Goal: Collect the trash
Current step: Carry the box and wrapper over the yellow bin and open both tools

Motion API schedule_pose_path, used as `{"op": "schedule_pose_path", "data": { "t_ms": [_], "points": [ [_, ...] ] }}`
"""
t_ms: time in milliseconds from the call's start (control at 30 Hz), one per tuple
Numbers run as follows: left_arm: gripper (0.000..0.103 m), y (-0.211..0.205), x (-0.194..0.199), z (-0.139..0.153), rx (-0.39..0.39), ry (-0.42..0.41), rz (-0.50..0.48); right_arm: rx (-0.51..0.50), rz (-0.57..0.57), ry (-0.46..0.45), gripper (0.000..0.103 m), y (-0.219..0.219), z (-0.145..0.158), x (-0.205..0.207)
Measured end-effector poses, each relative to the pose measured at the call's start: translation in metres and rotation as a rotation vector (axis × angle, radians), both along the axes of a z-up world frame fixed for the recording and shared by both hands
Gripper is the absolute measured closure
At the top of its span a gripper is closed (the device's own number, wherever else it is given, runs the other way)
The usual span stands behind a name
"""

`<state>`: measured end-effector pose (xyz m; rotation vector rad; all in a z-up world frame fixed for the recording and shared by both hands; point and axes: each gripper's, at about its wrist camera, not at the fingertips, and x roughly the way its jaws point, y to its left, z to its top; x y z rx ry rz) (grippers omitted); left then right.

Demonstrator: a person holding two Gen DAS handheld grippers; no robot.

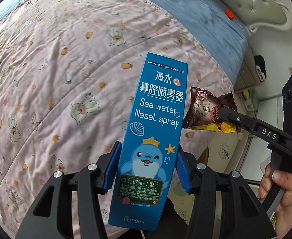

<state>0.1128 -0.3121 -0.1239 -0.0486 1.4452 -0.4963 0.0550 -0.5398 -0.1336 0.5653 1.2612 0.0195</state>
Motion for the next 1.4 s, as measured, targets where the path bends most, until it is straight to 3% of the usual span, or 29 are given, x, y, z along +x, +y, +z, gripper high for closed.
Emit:
{"op": "schedule_pose_path", "data": {
  "t_ms": [367, 600, 800, 1133, 1200, 1233, 1267, 1400],
  "points": [
    [0.051, -0.123, -0.065, -0.003, -0.049, 0.044, -0.144, -0.022, -0.113, 0.057, 0.087, -0.105, -0.006, -0.097],
    [0.051, -0.195, -0.11, -0.022, -0.03, 0.082, -0.219, -0.023, -0.155, 0.119, 0.087, -0.168, -0.025, -0.157],
    [0.051, -0.241, -0.148, -0.051, 0.006, 0.128, -0.252, -0.011, -0.148, 0.169, 0.086, -0.195, -0.053, -0.192],
    [0.051, -0.279, -0.169, -0.093, 0.05, 0.168, -0.232, 0.032, -0.11, 0.241, 0.086, -0.215, -0.103, -0.215],
    [0.048, -0.281, -0.171, -0.097, 0.039, 0.175, -0.23, 0.051, -0.101, 0.26, 0.074, -0.216, -0.11, -0.217],
    [0.037, -0.281, -0.173, -0.099, 0.042, 0.168, -0.231, 0.045, -0.098, 0.264, 0.062, -0.216, -0.112, -0.216],
    [0.029, -0.281, -0.174, -0.1, 0.05, 0.157, -0.23, 0.033, -0.091, 0.266, 0.057, -0.217, -0.115, -0.216],
    [0.028, -0.282, -0.177, -0.106, 0.08, 0.166, -0.229, 0.03, -0.071, 0.285, 0.057, -0.217, -0.124, -0.217]
  ]
}}
